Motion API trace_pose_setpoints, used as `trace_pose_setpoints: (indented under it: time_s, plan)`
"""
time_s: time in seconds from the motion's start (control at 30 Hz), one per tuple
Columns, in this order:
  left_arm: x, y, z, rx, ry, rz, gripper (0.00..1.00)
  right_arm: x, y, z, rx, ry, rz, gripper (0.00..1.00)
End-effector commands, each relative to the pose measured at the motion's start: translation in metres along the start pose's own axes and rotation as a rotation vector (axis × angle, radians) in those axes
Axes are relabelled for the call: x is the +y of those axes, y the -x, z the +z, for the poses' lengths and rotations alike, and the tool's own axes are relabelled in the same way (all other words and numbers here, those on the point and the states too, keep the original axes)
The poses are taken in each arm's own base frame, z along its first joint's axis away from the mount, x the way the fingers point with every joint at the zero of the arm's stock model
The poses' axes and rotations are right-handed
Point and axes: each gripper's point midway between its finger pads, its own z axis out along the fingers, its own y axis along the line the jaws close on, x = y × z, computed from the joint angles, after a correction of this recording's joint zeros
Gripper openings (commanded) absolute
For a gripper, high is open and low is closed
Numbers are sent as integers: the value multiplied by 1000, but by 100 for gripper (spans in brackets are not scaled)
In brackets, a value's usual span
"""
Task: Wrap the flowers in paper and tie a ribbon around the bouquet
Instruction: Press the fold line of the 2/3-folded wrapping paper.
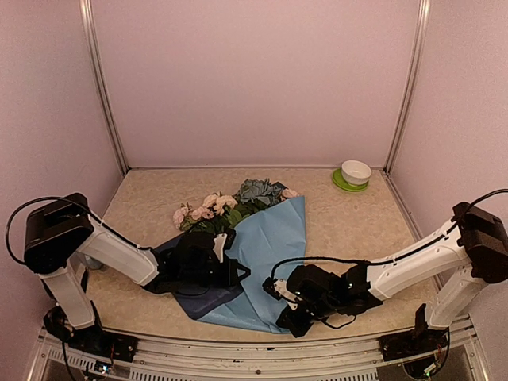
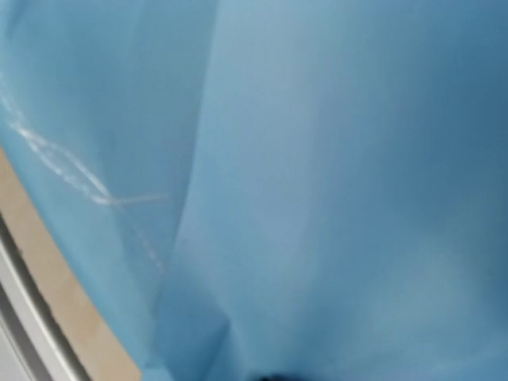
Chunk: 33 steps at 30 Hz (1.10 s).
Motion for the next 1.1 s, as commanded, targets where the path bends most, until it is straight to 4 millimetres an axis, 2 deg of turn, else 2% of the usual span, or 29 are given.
trace_pose_setpoints:
  time_s: [0.0,0.13,0.2,0.3,0.4,0.43,0.5,0.57,0.63,0.7,0.8,1.0,1.07]
  plan:
    - [-1,11,-9,-36,39,46,0,-23,-44,10,134,-109,46,0]
    - [11,5,-8,-15,92,68,0,-19,-55,2,146,-80,59,3]
    - [14,0,-6,0,98,72,0,-12,-49,-6,140,-65,46,4]
    - [13,-6,-3,13,89,74,0,-3,-18,-30,34,-32,52,4]
    - [12,-9,0,19,86,74,0,-14,8,-53,-83,44,153,5]
    - [11,-10,0,20,84,76,0,-17,14,-59,-118,79,188,10]
    - [10,-10,0,16,82,79,0,-37,18,-63,-154,56,254,21]
    - [9,-9,0,13,83,82,0,-57,18,-60,-142,4,317,43]
    - [9,-9,0,13,84,85,0,-68,20,-55,-127,-13,358,60]
    - [9,-8,-1,12,83,87,0,-72,21,-47,-112,-15,373,66]
    - [9,-8,-2,9,85,88,0,-76,20,-36,-101,0,375,61]
    - [11,-9,-4,7,99,90,0,-75,20,-27,-105,58,379,33]
    - [14,-10,-4,10,110,91,0,-78,18,-27,-104,40,392,20]
